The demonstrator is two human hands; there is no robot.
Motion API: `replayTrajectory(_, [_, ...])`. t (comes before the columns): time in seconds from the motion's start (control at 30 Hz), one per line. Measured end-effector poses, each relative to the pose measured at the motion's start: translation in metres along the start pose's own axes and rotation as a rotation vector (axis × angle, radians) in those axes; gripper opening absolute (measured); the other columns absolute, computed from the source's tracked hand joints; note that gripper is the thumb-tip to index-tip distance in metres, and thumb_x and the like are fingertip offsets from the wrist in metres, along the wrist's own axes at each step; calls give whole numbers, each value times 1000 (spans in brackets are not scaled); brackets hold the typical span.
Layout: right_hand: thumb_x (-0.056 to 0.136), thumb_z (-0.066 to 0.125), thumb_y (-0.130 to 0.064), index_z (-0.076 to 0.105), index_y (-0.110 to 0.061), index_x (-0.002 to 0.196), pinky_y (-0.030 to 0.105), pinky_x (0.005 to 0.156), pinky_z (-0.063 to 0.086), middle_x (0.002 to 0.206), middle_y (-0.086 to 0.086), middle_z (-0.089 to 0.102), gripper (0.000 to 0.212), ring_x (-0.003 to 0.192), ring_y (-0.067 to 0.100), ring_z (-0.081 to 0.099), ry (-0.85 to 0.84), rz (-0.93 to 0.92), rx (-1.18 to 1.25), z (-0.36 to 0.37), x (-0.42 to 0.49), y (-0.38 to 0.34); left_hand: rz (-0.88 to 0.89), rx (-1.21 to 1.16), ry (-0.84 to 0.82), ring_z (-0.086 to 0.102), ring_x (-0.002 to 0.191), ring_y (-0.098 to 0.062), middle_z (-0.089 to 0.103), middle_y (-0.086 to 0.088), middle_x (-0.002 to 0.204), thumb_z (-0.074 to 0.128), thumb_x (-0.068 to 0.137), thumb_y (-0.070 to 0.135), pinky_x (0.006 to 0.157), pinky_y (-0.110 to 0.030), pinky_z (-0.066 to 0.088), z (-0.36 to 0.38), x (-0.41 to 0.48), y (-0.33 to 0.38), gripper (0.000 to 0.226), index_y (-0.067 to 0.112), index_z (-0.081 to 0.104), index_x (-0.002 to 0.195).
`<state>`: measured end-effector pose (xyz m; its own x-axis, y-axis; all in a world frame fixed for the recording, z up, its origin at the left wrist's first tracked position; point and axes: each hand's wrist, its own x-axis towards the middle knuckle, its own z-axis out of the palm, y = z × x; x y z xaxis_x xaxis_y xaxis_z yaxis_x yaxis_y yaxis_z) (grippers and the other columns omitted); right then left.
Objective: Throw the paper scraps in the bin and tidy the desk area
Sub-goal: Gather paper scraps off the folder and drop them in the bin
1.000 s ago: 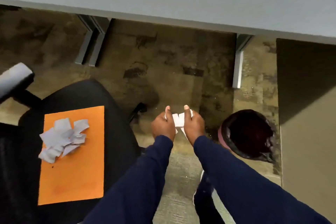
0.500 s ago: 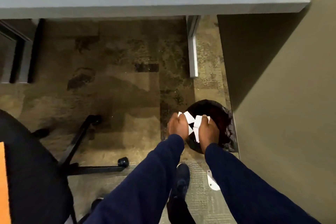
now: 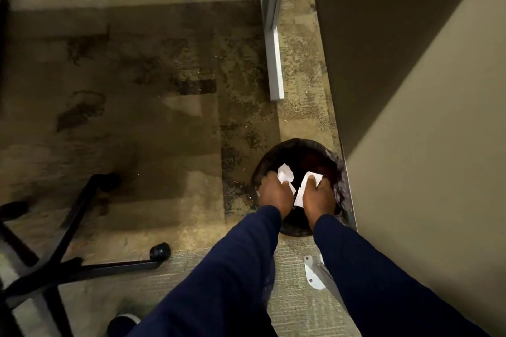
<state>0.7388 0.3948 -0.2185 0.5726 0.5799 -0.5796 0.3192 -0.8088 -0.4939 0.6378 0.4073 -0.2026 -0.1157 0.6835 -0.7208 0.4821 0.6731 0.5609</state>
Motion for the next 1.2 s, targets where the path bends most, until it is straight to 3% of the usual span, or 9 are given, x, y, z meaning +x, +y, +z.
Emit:
replayTrajectory(0.13, [98,50,-37,57,-4,111,36,78,45,112,17,65,36,96,33,61,-16,8,53,6,18,11,18,28,-63,42,134,-38,43,-21,143,48,98,20,109,-44,37,16,13,-9,42,4,43,137])
replayTrajectory(0.2, [96,53,-37,57,-6,108,42,82,52,109,15,66,33,96,33,62,-51,32,91,7,23,12,19,63,-107,37,138,-38,37,-19,149,48,99,26,110,-43,32,20,17,-14,50,10,37,146])
replayTrajectory(0.33, [95,52,-40,43,-14,143,46,99,48,133,14,57,55,116,34,57,-129,52,108,9,23,15,38,126,-149,36,138,-39,35,-21,151,49,99,33,110,-45,33,24,19,-22,59,14,28,151])
replayTrajectory(0.47, [97,50,-43,45,-14,142,46,100,47,134,16,57,54,117,34,57,-115,13,104,9,14,11,71,113,-130,39,137,-37,37,-20,150,51,99,35,110,-42,35,15,12,-21,60,14,30,151])
replayTrajectory(0.73, [98,51,-34,60,-12,100,37,75,47,106,14,63,24,90,31,60,17,-149,19,4,-32,-26,175,50,-10,59,105,-34,60,-17,115,56,96,31,92,-43,49,-47,-20,-4,28,10,60,114])
replayTrajectory(0.97, [97,52,-36,54,-18,91,45,84,48,104,12,63,19,96,36,60,44,-246,-79,13,-103,-76,241,27,126,57,96,-31,60,-12,99,56,94,26,88,-43,48,-136,-62,0,15,12,57,90])
replayTrajectory(1.07, [97,52,-34,54,-16,89,33,70,37,95,8,61,20,88,33,59,25,-318,-71,32,-153,-102,244,34,198,57,95,-31,63,-14,97,56,94,26,86,-40,48,-194,-84,-12,15,12,57,89])
replayTrajectory(1.2, [95,53,-31,52,-17,89,33,69,35,95,6,60,16,83,27,54,-6,-409,-72,58,-221,-132,259,-21,284,54,94,-28,58,-11,94,57,94,22,82,-36,43,-266,-118,-36,14,12,55,84])
